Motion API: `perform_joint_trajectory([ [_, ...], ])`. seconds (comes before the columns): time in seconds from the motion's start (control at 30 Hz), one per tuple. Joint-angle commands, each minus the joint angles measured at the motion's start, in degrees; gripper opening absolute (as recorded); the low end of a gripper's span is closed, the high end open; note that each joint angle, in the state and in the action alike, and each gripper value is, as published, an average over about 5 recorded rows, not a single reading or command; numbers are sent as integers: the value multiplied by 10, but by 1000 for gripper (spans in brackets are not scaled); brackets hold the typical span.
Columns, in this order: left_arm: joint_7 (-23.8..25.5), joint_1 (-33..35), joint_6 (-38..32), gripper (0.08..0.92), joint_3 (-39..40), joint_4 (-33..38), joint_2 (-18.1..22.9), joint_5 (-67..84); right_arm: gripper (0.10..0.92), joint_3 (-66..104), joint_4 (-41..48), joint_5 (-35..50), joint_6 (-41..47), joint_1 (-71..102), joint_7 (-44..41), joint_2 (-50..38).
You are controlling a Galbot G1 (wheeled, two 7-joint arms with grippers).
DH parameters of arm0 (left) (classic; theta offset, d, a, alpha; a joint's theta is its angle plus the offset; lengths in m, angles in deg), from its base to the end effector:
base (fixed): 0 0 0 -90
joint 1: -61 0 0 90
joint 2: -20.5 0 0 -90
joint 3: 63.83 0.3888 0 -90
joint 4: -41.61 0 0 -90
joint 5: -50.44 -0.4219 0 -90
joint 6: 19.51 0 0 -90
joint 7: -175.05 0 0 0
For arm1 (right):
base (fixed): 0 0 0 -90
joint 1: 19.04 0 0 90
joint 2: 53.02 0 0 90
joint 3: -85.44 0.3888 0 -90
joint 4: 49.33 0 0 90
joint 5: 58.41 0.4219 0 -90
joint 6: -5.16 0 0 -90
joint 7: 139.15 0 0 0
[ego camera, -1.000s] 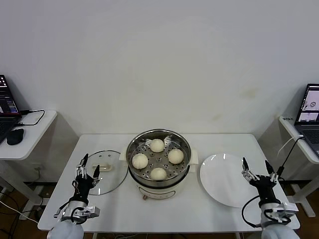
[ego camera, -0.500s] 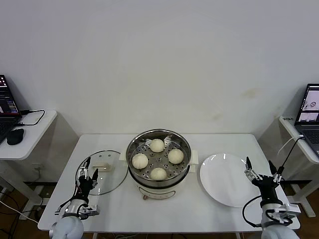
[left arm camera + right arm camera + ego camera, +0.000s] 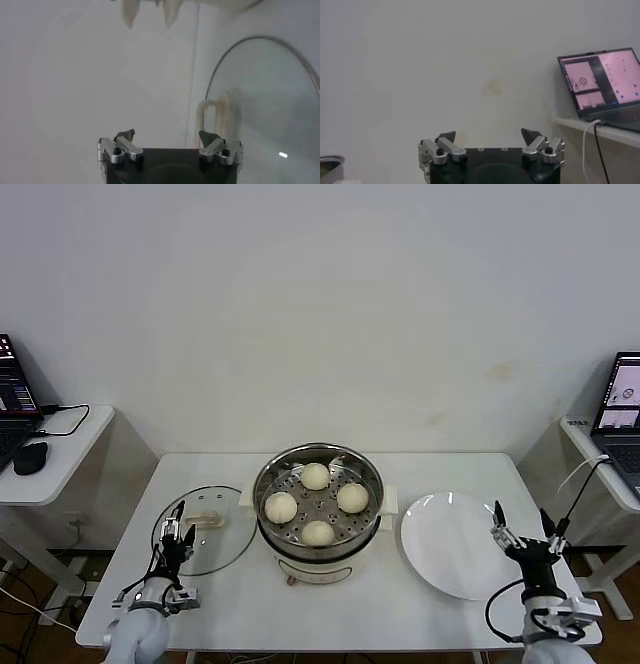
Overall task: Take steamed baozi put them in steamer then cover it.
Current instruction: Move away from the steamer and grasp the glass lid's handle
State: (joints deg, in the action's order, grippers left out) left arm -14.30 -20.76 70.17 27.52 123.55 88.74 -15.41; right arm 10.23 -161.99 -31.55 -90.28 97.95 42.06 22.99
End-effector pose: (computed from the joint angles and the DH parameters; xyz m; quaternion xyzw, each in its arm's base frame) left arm 0.3532 0.1569 -0.4752 -0.0303 -0.7182 -0.6930 0.0539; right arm 0.2467 -0.1511 -0.3451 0.0822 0.9935 0.0669 0.0407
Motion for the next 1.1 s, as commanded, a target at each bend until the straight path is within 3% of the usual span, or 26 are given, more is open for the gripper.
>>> perform_joint_trajectory([
  [0.03,11,-36,4,823,5,-48,0,-14,823,1,-6,-5,-4,2,-1,5],
  [0.47,24,-71,26,823,20,-53,12,-15,823,7,11,-13,-16,6,-2,7],
  [1.1,8,-120,39,823,25,-116,23,-14,823,12,19,-15,-16,7,-3,8],
])
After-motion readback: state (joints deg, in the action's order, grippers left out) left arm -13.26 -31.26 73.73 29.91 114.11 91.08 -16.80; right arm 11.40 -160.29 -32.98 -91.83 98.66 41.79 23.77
